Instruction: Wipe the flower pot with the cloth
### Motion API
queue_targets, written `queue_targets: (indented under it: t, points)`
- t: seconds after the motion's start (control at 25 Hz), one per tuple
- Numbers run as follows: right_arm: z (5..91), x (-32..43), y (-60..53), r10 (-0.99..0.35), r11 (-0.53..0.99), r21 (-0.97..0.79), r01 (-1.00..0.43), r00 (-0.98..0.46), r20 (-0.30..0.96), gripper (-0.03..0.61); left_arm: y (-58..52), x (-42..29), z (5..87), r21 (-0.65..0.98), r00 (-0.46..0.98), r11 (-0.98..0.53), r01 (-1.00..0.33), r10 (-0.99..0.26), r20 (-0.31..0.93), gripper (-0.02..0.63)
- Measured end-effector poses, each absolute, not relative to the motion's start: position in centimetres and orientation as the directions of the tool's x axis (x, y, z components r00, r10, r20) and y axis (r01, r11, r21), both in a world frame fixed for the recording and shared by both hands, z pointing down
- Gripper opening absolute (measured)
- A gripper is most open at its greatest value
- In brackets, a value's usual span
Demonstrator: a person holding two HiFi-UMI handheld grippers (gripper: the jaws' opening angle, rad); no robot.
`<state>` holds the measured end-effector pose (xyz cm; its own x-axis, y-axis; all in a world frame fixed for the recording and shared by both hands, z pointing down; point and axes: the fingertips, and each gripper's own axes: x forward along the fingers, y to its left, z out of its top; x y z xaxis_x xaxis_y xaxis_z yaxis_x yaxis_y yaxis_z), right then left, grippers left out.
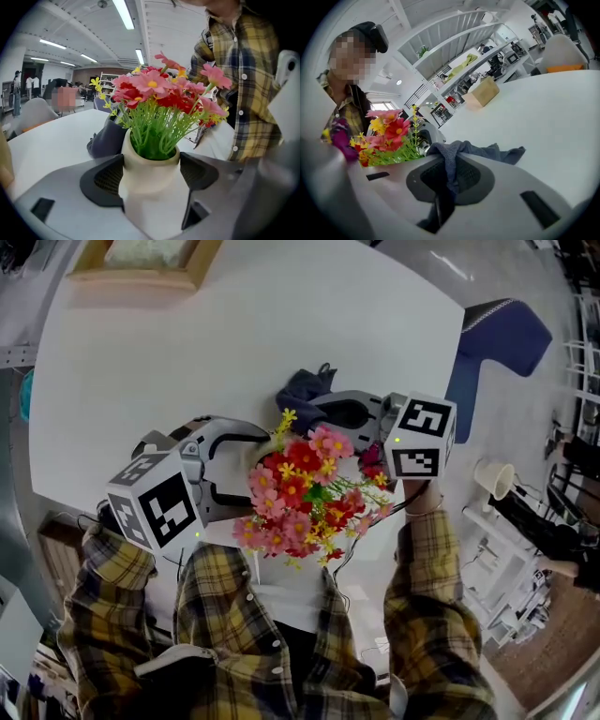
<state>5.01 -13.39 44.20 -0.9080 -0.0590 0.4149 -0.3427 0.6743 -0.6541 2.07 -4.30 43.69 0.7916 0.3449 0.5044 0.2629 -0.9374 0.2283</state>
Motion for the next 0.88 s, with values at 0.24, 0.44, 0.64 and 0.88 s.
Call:
queue_targets:
  t: [0.24, 0.44, 0.64, 0.88]
  points:
    - [43.9, 4.6, -13.1, -0.018, 0.685, -0.656, -0.316, -0.908, 0.419, 0.012, -4.4, 2.4, 43.5, 0.238, 0.792, -0.942, 0.238, 0.330, 0.514, 0.374]
    - [44.3, 5.3, -13.7, -0.104, 0.677, -0.631, -0.379, -0.898, 0.428, 0.012, -5.2, 0.8, 43.8, 0.252, 0.862, -0.967, 0.037, 0.158, 0.482, 0.374]
    - [44.7, 5.7, -13.8, -0.204, 0.650, -0.602, -0.464, -0.869, 0.450, 0.012, -4.7, -1.7, 44.7, 0.268, 0.869, -0.952, -0.146, 0.006, 0.495, 0.373]
    - [45.3, 8.3, -11.6, -0.394, 0.518, -0.605, -0.605, -0.796, 0.459, 0.012, -2.2, -1.8, 45.5, 0.269, 0.842, -0.892, -0.363, -0.191, 0.505, 0.373]
